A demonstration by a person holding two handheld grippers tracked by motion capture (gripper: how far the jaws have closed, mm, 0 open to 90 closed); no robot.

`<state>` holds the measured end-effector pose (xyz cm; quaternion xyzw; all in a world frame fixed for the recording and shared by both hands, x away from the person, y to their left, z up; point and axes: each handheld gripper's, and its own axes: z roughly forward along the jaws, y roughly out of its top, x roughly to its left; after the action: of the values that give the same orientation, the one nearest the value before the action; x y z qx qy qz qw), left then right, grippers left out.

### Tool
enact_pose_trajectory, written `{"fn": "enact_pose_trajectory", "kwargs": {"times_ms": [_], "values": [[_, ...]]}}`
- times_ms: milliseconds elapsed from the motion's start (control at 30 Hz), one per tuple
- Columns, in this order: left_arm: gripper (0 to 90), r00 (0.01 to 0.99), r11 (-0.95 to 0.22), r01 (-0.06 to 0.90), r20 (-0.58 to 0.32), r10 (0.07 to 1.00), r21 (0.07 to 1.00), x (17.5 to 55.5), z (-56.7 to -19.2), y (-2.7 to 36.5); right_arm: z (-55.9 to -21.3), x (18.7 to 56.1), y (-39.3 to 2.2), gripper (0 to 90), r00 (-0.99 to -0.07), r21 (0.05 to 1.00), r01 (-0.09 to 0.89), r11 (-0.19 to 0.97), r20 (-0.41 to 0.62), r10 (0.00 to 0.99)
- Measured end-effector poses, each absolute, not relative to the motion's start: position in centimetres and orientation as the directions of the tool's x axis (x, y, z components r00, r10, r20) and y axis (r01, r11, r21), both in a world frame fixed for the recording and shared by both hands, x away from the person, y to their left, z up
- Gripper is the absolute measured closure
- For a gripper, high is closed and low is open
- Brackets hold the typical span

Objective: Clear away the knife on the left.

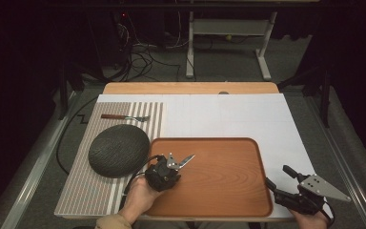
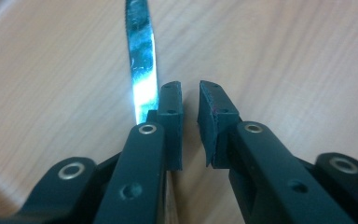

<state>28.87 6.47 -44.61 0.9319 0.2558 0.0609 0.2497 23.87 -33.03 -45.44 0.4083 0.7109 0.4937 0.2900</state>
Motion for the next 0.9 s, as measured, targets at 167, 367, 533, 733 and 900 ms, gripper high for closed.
{"fn": "enact_pose_trajectory", "kwargs": {"times_ms": [167,367,533,733,900], "values": [[76.3,0.842,-0.724,0.469,-0.007,0.54,0.506,29.5,-44.7,6.9,-45.4,23.9,-33.0,21.5,-0.5,0.939,0.294,0.181,-0.011,0.866],[76.3,0.815,-0.698,0.497,-0.001,0.58,0.516,30.3,-44.8,7.6,-45.4,23.9,-33.0,21.5,-0.499,0.938,0.297,0.179,-0.008,0.867],[76.1,0.795,-0.68,0.516,0.003,0.606,0.52,30.8,-44.8,8.1,-45.4,23.9,-33.1,21.5,-0.496,0.938,0.298,0.176,-0.005,0.868],[73.2,0.773,-0.661,0.539,0.006,0.635,0.522,31.2,-44.8,8.6,-45.4,23.9,-33.1,21.5,-0.494,0.938,0.3,0.173,-0.002,0.869],[64.3,0.758,-0.646,0.554,0.004,0.653,0.524,31.5,-44.8,9.1,-45.4,23.9,-33.1,21.5,-0.494,0.939,0.297,0.175,-0.005,0.869]]}}
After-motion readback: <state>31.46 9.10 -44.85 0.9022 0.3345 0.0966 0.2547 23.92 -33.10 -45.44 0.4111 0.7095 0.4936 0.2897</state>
